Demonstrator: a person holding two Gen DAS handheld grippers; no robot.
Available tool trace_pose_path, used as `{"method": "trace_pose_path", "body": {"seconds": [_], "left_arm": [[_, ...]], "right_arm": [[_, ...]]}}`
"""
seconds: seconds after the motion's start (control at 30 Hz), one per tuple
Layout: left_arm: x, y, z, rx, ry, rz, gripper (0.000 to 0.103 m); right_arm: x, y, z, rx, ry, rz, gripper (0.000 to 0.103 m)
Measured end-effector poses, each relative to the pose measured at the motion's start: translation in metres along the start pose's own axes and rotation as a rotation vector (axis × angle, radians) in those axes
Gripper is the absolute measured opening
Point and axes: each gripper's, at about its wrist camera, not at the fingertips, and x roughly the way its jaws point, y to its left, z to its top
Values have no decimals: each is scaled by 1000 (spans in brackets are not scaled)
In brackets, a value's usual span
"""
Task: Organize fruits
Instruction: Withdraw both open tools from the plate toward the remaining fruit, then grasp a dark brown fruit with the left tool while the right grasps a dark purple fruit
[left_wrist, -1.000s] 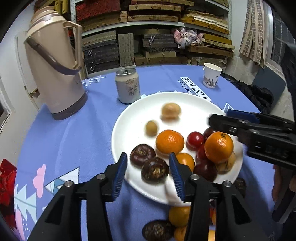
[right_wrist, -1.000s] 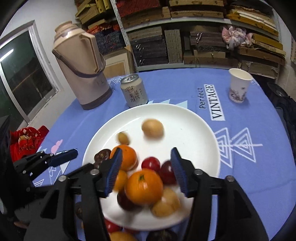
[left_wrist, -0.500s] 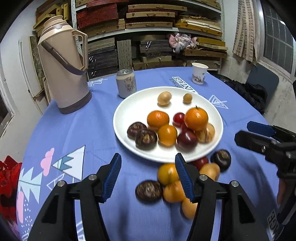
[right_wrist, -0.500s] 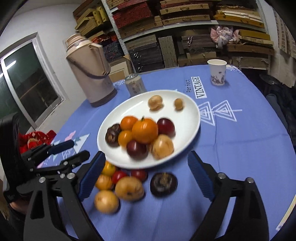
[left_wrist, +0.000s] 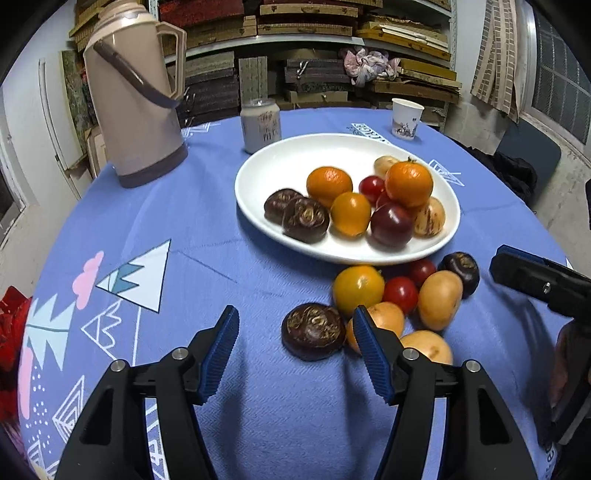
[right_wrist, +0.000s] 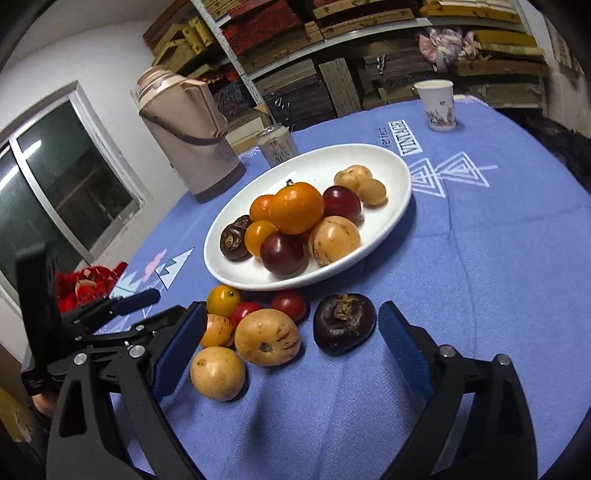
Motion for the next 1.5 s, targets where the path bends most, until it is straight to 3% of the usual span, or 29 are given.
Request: {"method": "trace_pose_path", "body": {"seconds": [0.53,0.7,0.8,1.0,1.3,1.5], "left_arm": [[21,0,-8,13,32,-32,62],[27,2,-8,-9,43,-61,57],[28,1,-10,-11,40,-85,44],[26,-2,-14,11,20,-60,44],[22,-1,-16,30,30,-43,44],[25,0,-16,26,44,-44,44]], "right_arm": [[-1,18,-7,-83,8,-7,92],[-2,19,-7,-88,8,-10,92],[-1,18,-8,-90,9,-27,92],[-3,13,-6,-80,-6,-55,92],[-5,7,-4,-94,-60,-206,92],[7,-2,-5,-85,9,-284,92]]}}
